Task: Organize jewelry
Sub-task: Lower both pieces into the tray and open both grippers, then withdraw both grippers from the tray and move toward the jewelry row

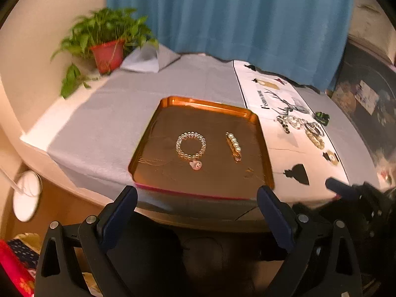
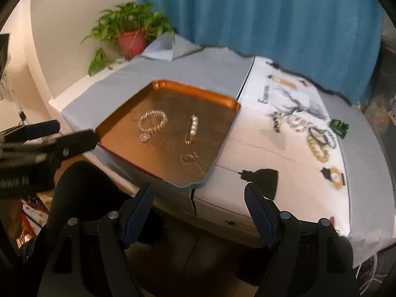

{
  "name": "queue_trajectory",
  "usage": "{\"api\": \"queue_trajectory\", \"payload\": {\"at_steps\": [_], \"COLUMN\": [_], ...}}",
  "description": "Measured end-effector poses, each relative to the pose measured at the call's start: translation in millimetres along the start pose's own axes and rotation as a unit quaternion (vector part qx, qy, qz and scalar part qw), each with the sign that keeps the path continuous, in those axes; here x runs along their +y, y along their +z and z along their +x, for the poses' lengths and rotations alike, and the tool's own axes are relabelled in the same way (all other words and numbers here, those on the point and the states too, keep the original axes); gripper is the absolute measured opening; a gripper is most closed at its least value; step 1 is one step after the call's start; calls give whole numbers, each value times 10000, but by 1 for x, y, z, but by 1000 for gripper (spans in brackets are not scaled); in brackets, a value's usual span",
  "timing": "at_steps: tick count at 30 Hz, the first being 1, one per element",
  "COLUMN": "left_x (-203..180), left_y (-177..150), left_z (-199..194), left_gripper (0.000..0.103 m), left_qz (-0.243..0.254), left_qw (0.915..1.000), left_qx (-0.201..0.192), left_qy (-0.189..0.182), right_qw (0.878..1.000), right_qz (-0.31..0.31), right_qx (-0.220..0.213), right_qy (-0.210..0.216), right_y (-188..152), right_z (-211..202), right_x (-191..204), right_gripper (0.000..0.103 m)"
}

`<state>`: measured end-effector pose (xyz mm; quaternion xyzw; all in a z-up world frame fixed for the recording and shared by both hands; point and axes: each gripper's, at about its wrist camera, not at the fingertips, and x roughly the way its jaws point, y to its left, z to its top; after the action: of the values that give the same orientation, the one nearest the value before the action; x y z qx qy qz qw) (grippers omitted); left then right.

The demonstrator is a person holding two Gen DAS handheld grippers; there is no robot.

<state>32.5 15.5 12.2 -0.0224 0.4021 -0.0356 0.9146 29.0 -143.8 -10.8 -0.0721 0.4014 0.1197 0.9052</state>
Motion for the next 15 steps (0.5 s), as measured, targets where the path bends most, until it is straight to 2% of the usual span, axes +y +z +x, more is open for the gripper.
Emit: {"api": "queue_trajectory", "payload": {"at_steps": [8, 15], "left_x": [-22, -36], "left_y": [-15, -18], "left_z": [-40, -56], "left_gripper": [96, 96], "left_qz": [225, 358], "left_qw": [9994, 9985], "left_qx": [-230, -377], "left_qy": [141, 170], "right_qw": [9995, 9989], "right_qz": [99, 155], "right_qx": [-258, -412], "right_qy": [154, 174], "right_y": [-17, -26], "right_z": [-34, -51], "right_x": [-2, -6], "right_gripper": [76, 76]}}
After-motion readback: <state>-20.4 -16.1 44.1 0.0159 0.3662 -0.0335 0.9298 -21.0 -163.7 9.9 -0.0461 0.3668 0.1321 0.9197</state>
